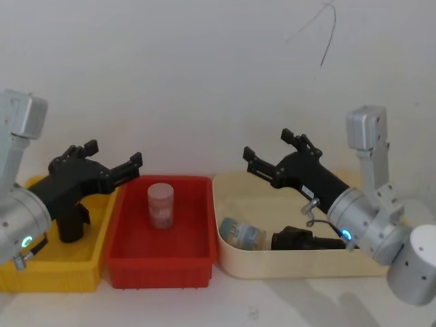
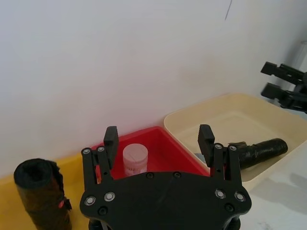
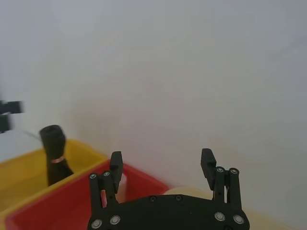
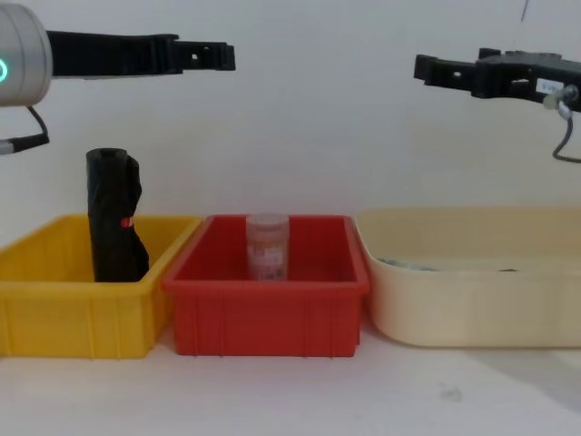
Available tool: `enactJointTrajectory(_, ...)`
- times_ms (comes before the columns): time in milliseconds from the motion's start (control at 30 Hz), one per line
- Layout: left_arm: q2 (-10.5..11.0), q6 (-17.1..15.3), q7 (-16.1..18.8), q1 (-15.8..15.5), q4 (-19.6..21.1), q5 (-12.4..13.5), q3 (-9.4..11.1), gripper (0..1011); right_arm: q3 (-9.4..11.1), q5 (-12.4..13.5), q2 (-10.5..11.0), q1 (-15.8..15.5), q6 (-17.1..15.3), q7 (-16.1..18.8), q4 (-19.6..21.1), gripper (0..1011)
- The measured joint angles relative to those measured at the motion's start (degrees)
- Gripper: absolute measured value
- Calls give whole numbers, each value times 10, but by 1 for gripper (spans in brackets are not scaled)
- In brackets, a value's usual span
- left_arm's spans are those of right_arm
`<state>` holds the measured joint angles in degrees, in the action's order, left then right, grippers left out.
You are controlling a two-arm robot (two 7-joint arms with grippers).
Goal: Pick up the garbage bag with the one hand and transfer it to the other hand.
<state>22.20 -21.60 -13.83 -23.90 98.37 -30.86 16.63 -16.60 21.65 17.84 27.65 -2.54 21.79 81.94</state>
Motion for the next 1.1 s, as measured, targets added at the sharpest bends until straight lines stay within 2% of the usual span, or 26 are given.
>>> enactJointTrajectory(133, 0, 13, -7, -9, -13, 10, 11, 1001, -8, -8, 9, -25, 22, 7, 28, 1001)
enactJointTrajectory(400, -4, 40, -22, -26, -42, 32, 34, 1001, -20, -15, 22, -61, 31, 12, 77, 1001)
enactJointTrajectory(800, -6, 58, -31, -38, -61, 46, 49, 1001, -30, -19, 30, -86, 30, 9, 113, 1001)
enactJointTrajectory(1100, -7, 64, -34, -41, -67, 51, 53, 1001, -32, -20, 33, -93, 29, 8, 124, 1001)
